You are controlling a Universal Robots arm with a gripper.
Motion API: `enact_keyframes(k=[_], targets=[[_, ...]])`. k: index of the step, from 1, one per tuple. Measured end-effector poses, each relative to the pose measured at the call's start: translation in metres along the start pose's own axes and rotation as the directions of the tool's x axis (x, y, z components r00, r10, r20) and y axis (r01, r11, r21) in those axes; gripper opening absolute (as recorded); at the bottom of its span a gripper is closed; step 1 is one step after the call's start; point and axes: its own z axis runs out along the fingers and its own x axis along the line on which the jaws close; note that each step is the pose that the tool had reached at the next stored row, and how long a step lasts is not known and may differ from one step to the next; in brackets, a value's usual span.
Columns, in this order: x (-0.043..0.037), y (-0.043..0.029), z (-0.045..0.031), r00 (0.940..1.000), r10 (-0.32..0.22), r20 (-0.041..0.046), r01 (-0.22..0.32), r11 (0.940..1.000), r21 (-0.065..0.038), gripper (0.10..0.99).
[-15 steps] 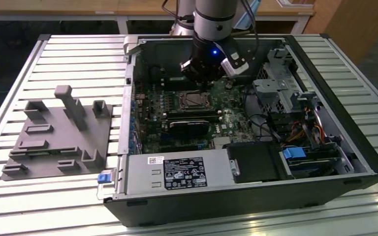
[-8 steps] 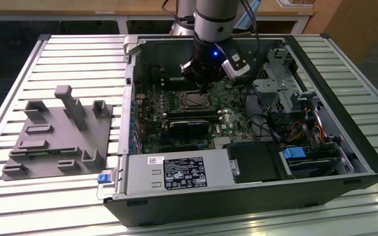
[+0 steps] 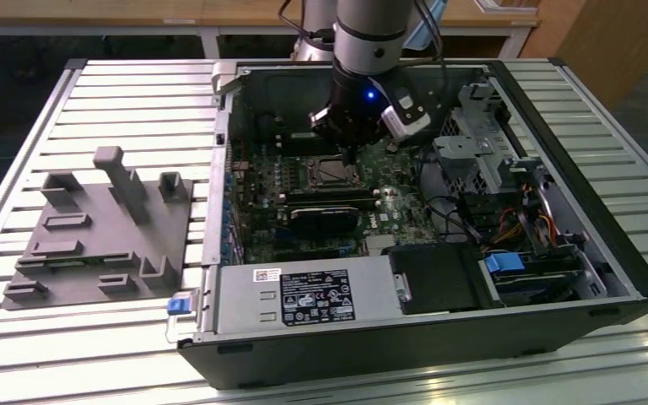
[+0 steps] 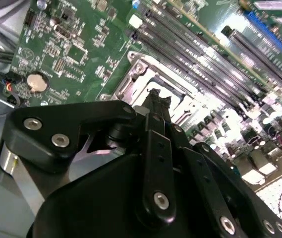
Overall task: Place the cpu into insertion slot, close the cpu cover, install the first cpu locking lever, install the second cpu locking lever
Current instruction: 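Install the second cpu locking lever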
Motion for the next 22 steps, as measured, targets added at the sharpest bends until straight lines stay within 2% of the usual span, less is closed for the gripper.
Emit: enact_keyframes(k=[2,3,5,6,10,18,22], targets=[[0.0002,-0.0023,0.0008,1.0000,0.000,-0.0007,0.000,1.0000,-0.001,0.106],[0.0002,-0.0031,0.0010,1.0000,0.001,-0.0019,-0.001,1.0000,-0.006,0.106],[0.0004,-0.0047,0.0010,1.0000,0.001,-0.0038,-0.001,0.9997,-0.025,0.106],[0.0005,-0.0065,0.0014,1.0000,0.001,-0.0039,-0.001,0.9996,-0.030,0.106],[0.0011,-0.0150,0.0034,1.0000,0.002,-0.0037,-0.002,0.9995,-0.031,0.106],[0.0029,-0.0188,0.0088,1.0000,0.002,-0.0038,-0.002,0.9995,-0.031,0.106],[0.0066,-0.0254,0.0099,1.0000,0.002,-0.0036,-0.002,0.9995,-0.033,0.106]])
